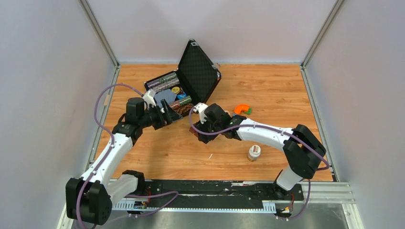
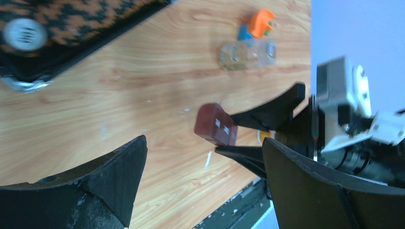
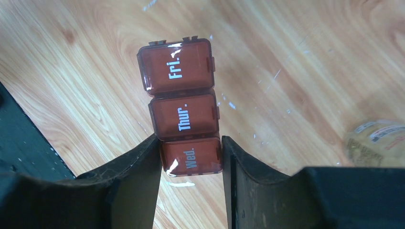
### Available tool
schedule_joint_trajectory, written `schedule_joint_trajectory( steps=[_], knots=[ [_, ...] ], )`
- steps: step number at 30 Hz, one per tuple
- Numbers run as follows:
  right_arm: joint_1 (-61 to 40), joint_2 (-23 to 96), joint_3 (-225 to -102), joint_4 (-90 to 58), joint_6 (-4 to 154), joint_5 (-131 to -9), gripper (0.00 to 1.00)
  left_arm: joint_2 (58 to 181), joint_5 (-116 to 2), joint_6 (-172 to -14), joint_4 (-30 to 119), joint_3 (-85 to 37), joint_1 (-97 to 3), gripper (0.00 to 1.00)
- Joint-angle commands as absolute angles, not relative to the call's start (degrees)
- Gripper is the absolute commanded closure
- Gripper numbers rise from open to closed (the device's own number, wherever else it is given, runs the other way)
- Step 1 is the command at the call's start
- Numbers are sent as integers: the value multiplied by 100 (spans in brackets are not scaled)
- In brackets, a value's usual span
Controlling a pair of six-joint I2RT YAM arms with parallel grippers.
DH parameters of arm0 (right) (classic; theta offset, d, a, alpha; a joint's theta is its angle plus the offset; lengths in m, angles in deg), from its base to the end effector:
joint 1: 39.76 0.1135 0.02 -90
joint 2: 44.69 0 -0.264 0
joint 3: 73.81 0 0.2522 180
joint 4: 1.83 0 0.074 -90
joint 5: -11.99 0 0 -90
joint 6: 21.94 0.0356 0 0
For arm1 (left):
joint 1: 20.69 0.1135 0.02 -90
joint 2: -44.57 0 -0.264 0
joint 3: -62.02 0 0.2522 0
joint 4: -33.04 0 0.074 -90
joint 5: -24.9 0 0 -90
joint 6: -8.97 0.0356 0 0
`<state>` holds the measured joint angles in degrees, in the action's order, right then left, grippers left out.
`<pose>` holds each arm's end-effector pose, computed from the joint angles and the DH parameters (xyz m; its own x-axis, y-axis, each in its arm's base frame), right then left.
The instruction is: Sort the pills into containers
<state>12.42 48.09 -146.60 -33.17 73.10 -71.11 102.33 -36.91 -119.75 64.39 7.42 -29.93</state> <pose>0.2040 0.2697 0.2056 -0.5498 -0.5661 -0.6142 -0.7850 0.6015 0.1483 0.2123 -0.0516 0.2632 -0.7652 -0.4341 -0.4755 0.0604 0.6869 -0.7243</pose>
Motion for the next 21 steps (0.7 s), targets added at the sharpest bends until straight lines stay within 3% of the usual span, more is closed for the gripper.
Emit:
schedule_joint_trajectory(
  steps=[1, 9, 13, 21],
  knots=[
    [1114, 4512, -14958, -2765, 7606, -6839, 66, 10260, -3212, -12575, 4795, 994, -3458, 3],
    [1119, 4367, -14870, -2432, 7357, -6646, 65, 10747, -2935, -12524, 4235, 1197, -3660, 7],
    [1112, 4165, -14679, -2233, 6844, -6270, 64, 11123, -2639, -12242, 4639, 961, -3660, 12],
    [1107, 4037, -14603, -2174, 6010, -6013, 63, 11900, -1916, -11666, 5666, 244, -3660, 30]
  ],
)
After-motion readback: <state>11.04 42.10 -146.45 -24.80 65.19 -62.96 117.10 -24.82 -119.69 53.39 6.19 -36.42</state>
